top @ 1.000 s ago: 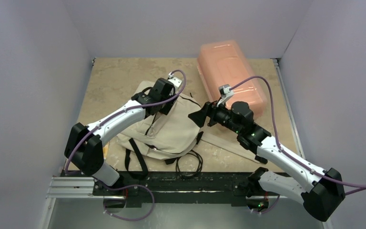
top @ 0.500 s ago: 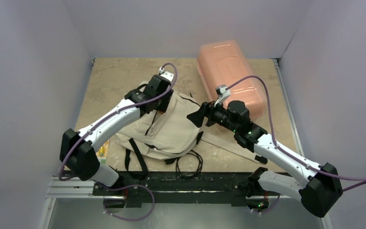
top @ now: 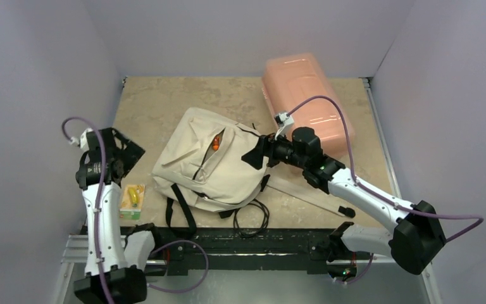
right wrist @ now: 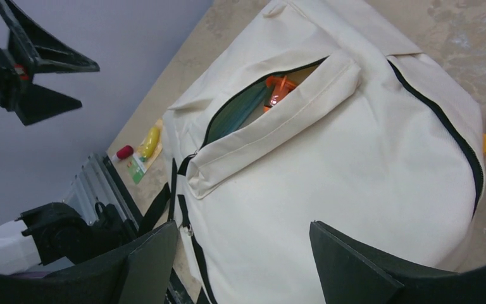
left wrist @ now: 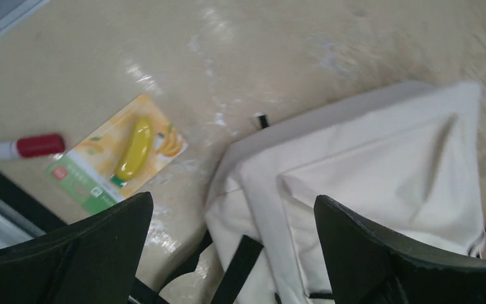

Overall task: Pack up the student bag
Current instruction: Place the stationery in the student bag, then pick up the stationery from the center of the board.

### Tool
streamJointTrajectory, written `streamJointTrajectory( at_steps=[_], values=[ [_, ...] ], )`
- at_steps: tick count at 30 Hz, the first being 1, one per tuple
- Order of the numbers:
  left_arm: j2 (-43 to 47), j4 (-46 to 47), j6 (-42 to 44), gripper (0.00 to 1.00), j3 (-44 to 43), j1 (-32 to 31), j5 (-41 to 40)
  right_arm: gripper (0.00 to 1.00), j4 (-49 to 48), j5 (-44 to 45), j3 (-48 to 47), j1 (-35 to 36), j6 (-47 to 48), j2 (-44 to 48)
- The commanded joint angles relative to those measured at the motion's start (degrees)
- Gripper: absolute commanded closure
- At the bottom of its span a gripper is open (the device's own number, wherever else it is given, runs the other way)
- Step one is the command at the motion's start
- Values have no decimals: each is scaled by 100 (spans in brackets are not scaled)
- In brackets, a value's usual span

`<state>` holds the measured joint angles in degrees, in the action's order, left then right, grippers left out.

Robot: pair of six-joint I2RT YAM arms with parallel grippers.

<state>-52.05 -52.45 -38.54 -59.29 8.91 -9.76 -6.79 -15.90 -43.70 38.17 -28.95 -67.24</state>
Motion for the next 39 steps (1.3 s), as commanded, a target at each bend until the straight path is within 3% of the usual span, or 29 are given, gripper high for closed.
streamJointTrajectory(
  at_steps=[1,6,10,15,21,32,36,39],
  values=[
    [191,-624,-1181,0,756,1704,491,20,121,-421,-423,-21,203,-61],
    [-141,-775,-2604,0,1393,2822,128,21,231,-544,-598,-24,249,-84],
    [-209,74,-3330,2,2125,3417,-357,21,333,-571,-690,-28,265,-8],
    [-151,661,-3321,2,2384,3708,-933,20,524,-511,-747,-26,348,168],
    [-1022,578,-3475,6,2254,4218,-777,20,582,-536,-702,-21,424,135],
    [-1157,1298,-3554,18,2448,4549,-674,21,417,-598,-699,-23,329,18],
    [-1407,1704,-3729,31,2696,4550,-401,21,423,-616,-684,-29,329,18],
    [-1358,2054,-3883,34,2961,4549,-398,21,439,-609,-690,-24,328,48]
  ],
)
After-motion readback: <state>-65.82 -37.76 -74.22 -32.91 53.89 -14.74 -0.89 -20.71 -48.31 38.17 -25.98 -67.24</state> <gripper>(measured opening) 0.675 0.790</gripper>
